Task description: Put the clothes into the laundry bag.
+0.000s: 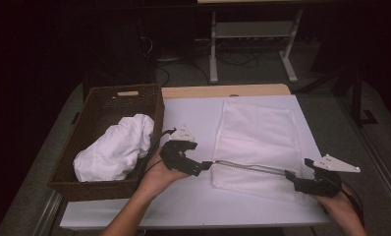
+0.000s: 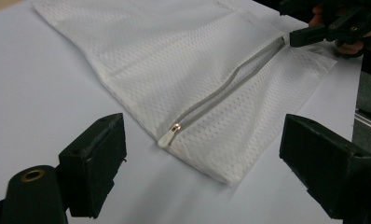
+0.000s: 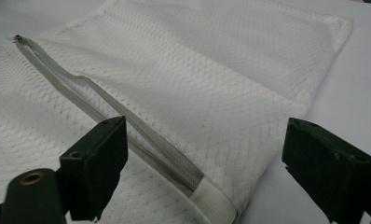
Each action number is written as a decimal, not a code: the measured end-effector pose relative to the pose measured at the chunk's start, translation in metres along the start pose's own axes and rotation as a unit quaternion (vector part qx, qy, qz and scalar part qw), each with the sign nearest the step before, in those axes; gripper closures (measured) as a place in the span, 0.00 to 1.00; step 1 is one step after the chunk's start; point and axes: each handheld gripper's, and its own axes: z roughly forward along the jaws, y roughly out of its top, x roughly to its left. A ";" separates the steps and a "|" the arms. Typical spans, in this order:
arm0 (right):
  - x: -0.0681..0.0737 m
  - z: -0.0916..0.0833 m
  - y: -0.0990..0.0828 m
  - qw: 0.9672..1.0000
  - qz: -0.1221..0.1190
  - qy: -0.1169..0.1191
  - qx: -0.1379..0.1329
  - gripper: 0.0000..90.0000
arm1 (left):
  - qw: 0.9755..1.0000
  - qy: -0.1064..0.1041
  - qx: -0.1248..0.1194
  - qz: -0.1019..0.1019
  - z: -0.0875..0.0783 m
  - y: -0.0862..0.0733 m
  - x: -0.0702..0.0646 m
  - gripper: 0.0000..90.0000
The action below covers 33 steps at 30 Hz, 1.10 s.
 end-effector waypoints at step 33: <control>-0.001 -0.002 0.001 1.000 0.006 0.002 -0.009 0.15 | 1.000 0.014 0.001 0.005 -0.062 0.000 0.047 0.14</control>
